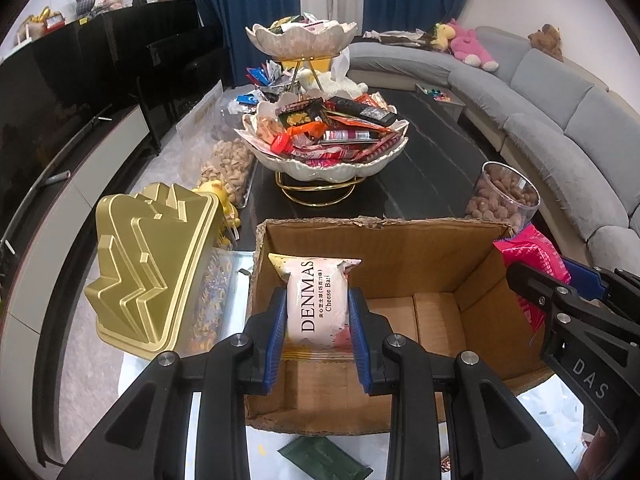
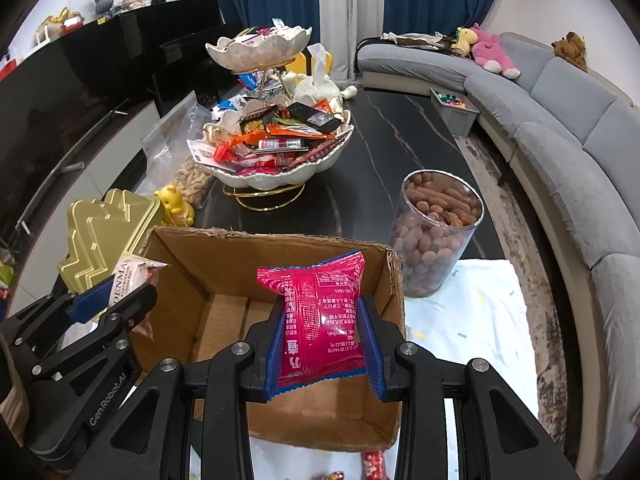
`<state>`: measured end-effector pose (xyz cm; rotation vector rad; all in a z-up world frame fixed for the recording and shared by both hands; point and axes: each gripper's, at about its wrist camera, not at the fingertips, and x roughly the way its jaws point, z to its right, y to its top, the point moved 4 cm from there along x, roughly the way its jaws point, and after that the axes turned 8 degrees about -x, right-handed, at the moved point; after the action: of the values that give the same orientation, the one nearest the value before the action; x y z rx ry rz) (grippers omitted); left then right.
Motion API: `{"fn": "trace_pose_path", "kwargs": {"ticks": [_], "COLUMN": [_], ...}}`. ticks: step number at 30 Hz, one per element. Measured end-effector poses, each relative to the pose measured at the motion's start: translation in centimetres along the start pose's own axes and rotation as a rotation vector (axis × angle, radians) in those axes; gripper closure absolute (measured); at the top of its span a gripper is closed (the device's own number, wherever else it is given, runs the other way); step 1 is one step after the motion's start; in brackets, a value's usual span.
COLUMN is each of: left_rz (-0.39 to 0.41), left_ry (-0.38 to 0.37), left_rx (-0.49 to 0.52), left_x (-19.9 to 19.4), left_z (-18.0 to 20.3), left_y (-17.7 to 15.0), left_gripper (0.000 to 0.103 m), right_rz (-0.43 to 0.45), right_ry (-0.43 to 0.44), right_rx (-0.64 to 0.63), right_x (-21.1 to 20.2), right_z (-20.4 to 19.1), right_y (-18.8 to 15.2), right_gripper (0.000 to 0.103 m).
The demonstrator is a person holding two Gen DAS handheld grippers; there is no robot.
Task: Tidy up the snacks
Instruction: 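Open both tools to drop the packets into the box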
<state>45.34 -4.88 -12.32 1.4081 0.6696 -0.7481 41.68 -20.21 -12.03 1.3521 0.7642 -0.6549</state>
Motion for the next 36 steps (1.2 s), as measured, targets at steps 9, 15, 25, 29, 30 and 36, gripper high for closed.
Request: {"fn": "trace_pose_path", "kwargs": {"ticks": [9,15,25,29,30,36], "left_rz": [-0.013,0.010,0.055,0.062,0.062,0.067], "left_ry": [0.010,0.028,0.056,0.058,0.060,0.085], "left_rx": [0.016,0.016,-0.001,0.003,0.004,0.011], "left_x": [0.2,-0.5,-3.2,-4.7,-5.0,-6.9], "left_z": [0.0,-0.1,-0.8,-1.0,-1.1,-1.3], "left_y": [0.0,0.0,0.0,-0.5,-0.7,-2.0], "left_gripper": [0.071,0.040,0.020,0.020,0.020,0.018], "right_rz": [-0.015,-0.004,0.031,0.047,0.052,0.077], "right_ry": [0.028,0.012,-0.038,-0.046,-0.049,-0.078], "right_rx": [0.017,0.012,0.002,-0.001,-0.003,-0.016], "right_x": [0.9,0.3,-2.7,-4.3,-4.7,-7.0], "right_z": [0.1,0.4,0.9,0.9,0.8,0.6], "right_y": [0.0,0.0,-0.1,-0.5,-0.6,-1.5], "right_gripper": [0.064,0.037,0.027,0.027,0.027,0.027]}}
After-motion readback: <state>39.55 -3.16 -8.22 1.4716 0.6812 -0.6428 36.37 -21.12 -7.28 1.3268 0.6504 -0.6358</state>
